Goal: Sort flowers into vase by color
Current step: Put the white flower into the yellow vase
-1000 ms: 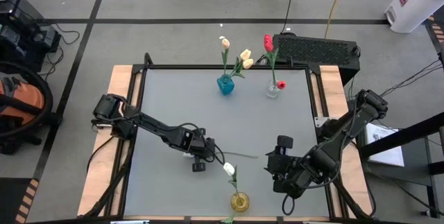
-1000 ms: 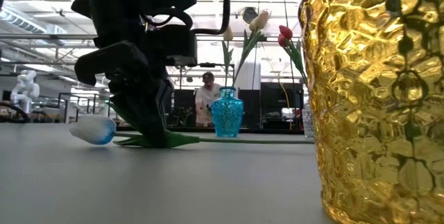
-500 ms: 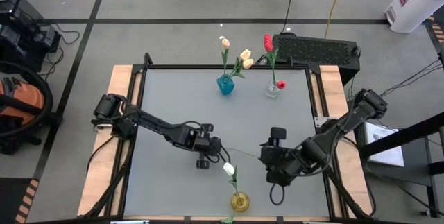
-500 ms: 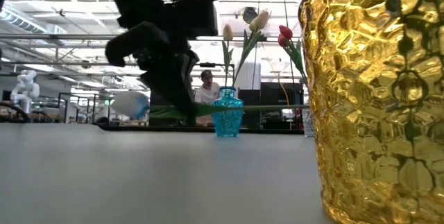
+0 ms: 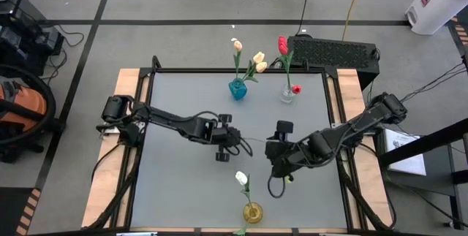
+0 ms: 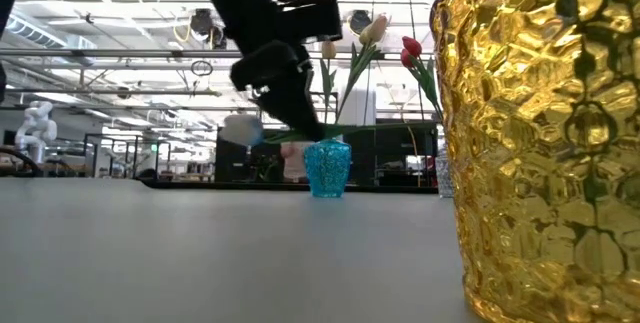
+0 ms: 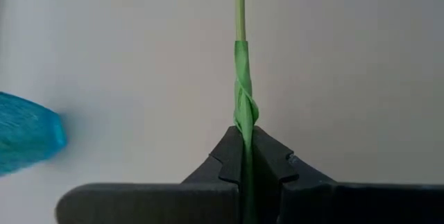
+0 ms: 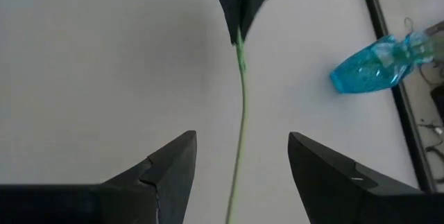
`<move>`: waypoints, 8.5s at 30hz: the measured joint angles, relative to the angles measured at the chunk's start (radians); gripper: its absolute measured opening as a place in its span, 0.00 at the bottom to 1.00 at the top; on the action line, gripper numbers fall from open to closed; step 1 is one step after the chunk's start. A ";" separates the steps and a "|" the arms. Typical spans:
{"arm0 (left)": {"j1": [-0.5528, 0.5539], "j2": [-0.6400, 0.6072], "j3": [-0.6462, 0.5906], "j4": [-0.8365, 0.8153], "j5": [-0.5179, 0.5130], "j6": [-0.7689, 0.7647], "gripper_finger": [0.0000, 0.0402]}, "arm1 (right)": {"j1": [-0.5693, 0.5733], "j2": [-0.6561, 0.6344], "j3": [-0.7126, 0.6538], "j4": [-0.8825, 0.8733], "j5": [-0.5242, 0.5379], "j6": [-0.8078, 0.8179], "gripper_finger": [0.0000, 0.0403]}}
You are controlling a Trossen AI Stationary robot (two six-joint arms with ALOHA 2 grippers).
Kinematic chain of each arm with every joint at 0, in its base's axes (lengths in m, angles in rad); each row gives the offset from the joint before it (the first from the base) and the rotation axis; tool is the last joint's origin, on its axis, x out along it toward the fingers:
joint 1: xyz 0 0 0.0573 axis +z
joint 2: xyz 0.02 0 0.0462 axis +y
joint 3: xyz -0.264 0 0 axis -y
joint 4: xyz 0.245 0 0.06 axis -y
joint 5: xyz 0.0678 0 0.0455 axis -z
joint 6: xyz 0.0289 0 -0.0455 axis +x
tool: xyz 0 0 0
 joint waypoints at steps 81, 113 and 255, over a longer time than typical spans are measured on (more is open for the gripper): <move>0.012 -0.005 0.267 -0.103 -0.061 0.191 0.03 | -0.242 0.000 0.000 0.019 -0.147 -0.204 0.18; -0.026 -0.005 0.267 -0.100 -0.162 0.134 0.27 | -0.225 0.000 0.000 -0.109 -0.184 -0.118 0.00; 0.078 -0.331 -0.569 1.571 0.297 0.012 0.34 | -0.385 -0.125 -1.002 2.456 -0.580 -0.492 0.00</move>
